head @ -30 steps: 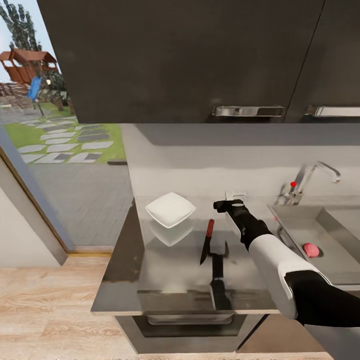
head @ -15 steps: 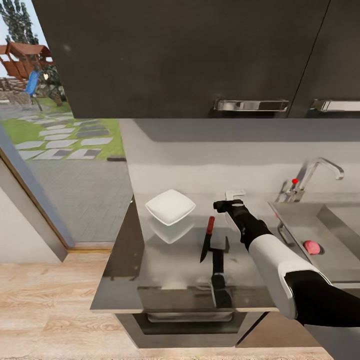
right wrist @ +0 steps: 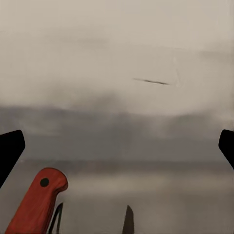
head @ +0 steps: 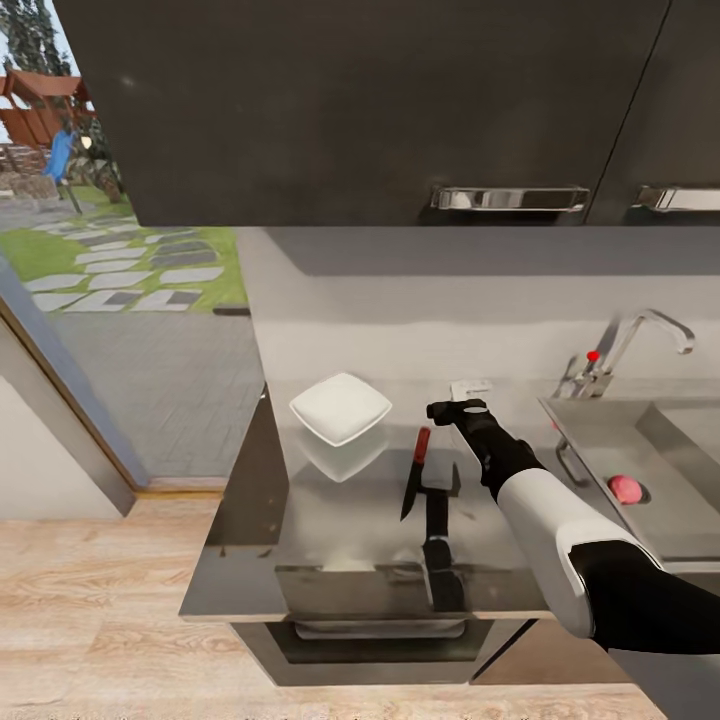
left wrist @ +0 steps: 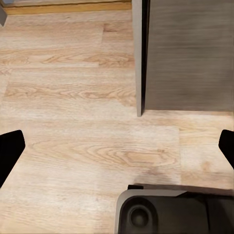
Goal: In the kitchen, take the Vidalia onion out of the sink, dice it on the chopping board with the paring knife, put the diced onion into the bowl on the countertop, then place both the paring knife and the chopping board into the sink.
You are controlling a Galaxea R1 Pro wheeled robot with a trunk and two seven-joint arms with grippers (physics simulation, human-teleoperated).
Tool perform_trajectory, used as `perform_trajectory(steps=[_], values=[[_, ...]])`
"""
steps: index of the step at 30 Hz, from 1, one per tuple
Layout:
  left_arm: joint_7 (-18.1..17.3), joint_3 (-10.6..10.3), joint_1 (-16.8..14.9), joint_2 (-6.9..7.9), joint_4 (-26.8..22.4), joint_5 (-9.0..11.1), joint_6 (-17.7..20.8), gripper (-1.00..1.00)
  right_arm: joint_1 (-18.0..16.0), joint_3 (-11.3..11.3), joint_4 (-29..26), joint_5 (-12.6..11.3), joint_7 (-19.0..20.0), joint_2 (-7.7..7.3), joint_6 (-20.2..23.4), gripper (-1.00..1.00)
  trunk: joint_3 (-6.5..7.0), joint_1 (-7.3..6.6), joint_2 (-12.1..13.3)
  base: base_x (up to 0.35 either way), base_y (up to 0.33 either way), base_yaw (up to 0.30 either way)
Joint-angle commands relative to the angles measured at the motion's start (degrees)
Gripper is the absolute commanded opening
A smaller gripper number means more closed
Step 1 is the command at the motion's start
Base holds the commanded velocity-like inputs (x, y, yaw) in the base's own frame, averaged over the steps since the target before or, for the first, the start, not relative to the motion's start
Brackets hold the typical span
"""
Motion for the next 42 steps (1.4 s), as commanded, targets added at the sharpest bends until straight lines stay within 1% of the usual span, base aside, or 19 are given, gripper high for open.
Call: perform_trajectory(steps=[1,9,15,29,42], values=[[0.41,-0.27,0.00,0.08,-0.06,0.14,-0.07,1.00,-0.04,0.31,-0.08,0.22,-0.27,-0.02,0.47,1.00,-0.19,0.03,-0.12,0.000,0.000,0.000],[0.41,-0.27,0.00,0.08,-0.12,0.14,0.06,1.00,-0.04,0.33,-0.08,0.22,-0.27,-0.02,0.47,1.00,-0.93,0.03,-0.12,0.004,0.005,0.000],[0.41,-0.27,0.00,0.08,-0.11,0.14,-0.03,1.00,-0.04,0.34,-0.08,0.21,-0.27,-0.02,0.47,1.00,-1.40,0.03,-0.12,0.104,0.119,0.000],[0.41,-0.27,0.00,0.08,0.26,0.14,-0.04,1.00,-0.04,0.27,-0.08,0.22,-0.27,-0.02,0.47,1.00,-1.51,0.03,-0.12,0.011,0.012,0.000],[0.40,-0.27,0.00,-0.52,0.47,0.14,-0.07,1.00,-0.04,0.16,-0.09,0.38,-0.33,-0.11,0.47,1.00,-1.51,0.03,-0.12,0.000,0.000,0.000]])
